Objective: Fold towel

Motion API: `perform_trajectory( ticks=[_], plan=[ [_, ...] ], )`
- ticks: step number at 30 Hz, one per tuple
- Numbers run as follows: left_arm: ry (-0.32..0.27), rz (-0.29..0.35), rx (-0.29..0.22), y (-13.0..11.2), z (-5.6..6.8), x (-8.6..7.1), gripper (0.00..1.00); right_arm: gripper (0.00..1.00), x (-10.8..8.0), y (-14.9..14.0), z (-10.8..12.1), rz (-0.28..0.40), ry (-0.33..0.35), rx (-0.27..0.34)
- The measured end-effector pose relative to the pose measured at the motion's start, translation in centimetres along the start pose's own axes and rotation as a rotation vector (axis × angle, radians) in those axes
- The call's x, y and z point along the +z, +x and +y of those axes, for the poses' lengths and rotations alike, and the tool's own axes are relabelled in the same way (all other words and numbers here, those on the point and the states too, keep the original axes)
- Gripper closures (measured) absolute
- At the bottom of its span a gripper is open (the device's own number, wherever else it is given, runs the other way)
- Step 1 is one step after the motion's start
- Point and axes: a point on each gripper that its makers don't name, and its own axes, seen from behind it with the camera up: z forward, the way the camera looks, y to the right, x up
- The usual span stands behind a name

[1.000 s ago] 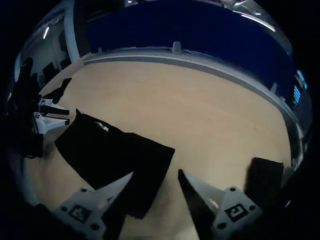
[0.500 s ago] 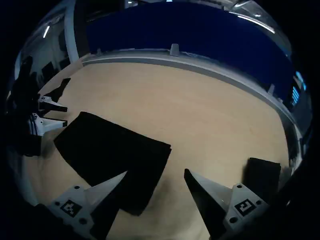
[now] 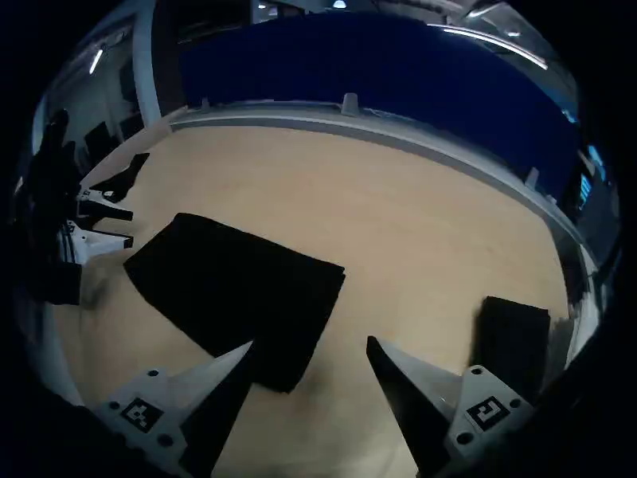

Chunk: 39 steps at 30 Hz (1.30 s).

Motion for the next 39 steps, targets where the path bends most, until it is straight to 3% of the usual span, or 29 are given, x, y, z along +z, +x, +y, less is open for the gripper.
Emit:
perform_trajectory(
  ticks=[9, 18, 29, 39],
  plan=[
    [0.010, -0.014, -0.019, -3.0, 1.0, -2.9, 0.07, 0.00, -2.3, -1.8, -0.3, -0.001, -0.007, 0.000],
    [0.043, -0.003, -0.048, -3.6, 0.8, -4.6, 0.07, 0.00, -2.6, -2.2, -1.0, -0.001, 0.023, -0.023],
    [0.134, 0.013, -0.119, -5.4, -0.2, -8.0, 0.07, 0.00, -1.9, -2.8, -1.9, -0.029, 0.090, -0.118],
    [0.220, 0.002, -0.203, -9.3, -0.5, -12.0, 0.07, 0.00, -1.0, -3.6, -2.3, -0.073, 0.149, -0.225]
  ],
)
